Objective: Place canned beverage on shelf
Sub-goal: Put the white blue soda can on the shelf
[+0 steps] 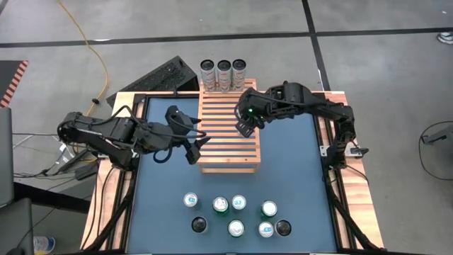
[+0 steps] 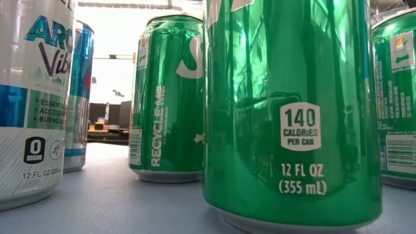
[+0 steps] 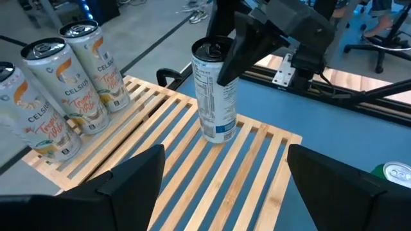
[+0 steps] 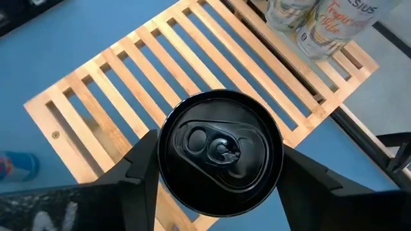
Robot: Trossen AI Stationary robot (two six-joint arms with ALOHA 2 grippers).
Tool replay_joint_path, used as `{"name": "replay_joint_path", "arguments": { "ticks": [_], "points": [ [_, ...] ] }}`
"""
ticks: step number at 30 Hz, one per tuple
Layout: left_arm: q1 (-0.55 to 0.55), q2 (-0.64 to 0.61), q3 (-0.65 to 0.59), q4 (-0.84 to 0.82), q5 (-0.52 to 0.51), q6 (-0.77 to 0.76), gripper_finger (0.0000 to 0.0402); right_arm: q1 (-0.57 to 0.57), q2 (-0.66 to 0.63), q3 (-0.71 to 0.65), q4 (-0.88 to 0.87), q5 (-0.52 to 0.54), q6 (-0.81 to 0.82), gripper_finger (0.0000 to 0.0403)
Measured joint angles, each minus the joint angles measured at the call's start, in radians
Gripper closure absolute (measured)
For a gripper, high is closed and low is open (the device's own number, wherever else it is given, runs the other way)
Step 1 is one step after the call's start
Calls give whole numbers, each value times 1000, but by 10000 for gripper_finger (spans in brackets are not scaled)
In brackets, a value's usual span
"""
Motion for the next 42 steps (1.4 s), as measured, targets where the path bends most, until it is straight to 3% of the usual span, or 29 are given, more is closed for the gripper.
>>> {"name": "replay_joint_path", "arguments": {
  "ticks": [13, 20, 29, 34, 42],
  "points": [
    [0, 0, 0, 4, 8, 21, 84, 2, -1, -27, 161, -78, -163, 138],
    [34, 0, 0, 27, 32, 86, 84, 3, -10, 31, 175, -6, -212, 138],
    [161, 19, 0, 191, 228, 258, 84, 56, -124, 53, 148, 118, -265, 138],
    [234, 82, 0, 319, 345, 321, 84, 100, -222, 52, 140, 204, -228, 138],
    [309, 203, 0, 474, 372, 404, 84, 135, -262, 50, 47, 257, -160, 138]
  ]
}}
